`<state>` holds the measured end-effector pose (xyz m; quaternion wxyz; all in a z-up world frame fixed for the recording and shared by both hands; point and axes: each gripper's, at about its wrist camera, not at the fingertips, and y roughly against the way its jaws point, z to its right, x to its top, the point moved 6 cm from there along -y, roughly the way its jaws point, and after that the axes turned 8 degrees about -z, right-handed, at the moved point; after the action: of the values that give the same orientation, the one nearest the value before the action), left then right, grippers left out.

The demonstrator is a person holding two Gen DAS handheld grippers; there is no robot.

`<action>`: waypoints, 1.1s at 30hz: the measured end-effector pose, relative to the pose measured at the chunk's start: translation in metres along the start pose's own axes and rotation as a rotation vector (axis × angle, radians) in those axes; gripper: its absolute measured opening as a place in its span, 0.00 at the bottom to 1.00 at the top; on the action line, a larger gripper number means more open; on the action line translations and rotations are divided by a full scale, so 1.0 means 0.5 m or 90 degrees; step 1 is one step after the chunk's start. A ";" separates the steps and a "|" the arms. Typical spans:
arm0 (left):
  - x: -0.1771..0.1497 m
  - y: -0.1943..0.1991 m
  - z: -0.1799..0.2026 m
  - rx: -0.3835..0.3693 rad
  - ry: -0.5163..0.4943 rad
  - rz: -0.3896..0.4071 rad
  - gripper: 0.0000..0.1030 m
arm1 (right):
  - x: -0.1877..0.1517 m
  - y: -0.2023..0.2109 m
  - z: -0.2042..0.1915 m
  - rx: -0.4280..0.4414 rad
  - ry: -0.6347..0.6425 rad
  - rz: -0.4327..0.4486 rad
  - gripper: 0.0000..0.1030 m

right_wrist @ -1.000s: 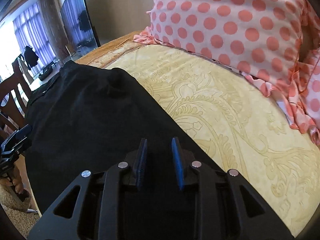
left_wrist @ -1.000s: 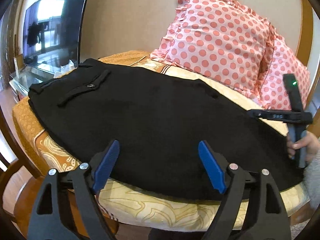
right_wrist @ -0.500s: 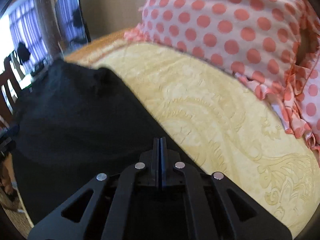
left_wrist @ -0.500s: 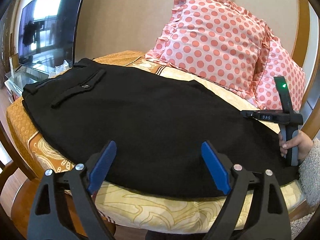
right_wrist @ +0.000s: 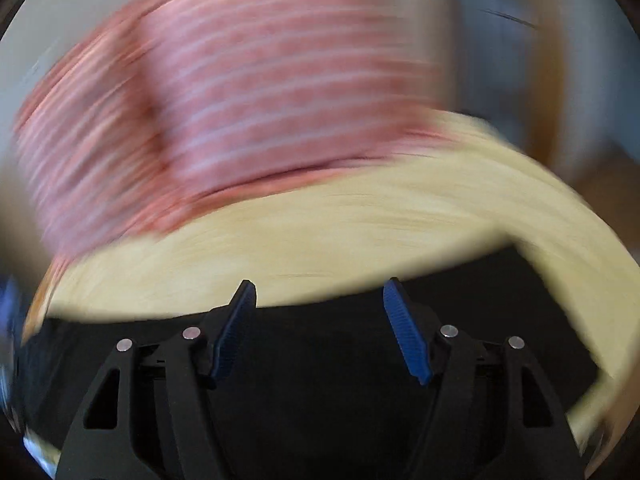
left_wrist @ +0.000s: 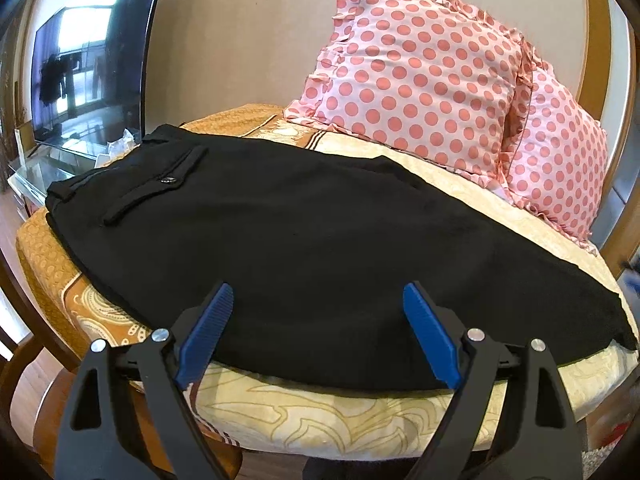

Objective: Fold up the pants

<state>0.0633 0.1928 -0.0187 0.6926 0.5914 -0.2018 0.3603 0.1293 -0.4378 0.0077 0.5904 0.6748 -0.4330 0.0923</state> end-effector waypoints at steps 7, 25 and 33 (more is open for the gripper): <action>-0.001 -0.004 0.003 0.003 -0.007 0.001 0.87 | -0.084 0.080 0.382 -0.078 -0.315 0.018 0.49; 0.003 -0.019 0.017 0.035 -0.019 -0.015 0.93 | 0.095 -0.152 0.233 -0.016 -0.055 -0.143 0.38; 0.008 -0.032 0.025 0.048 -0.029 -0.022 0.96 | 0.091 -0.106 0.228 -0.019 -0.015 -0.080 0.09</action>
<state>0.0795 0.1813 -0.0240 0.6713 0.6282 -0.1936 0.3424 0.1494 -0.5632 -0.0340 0.5997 0.6930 -0.3981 0.0405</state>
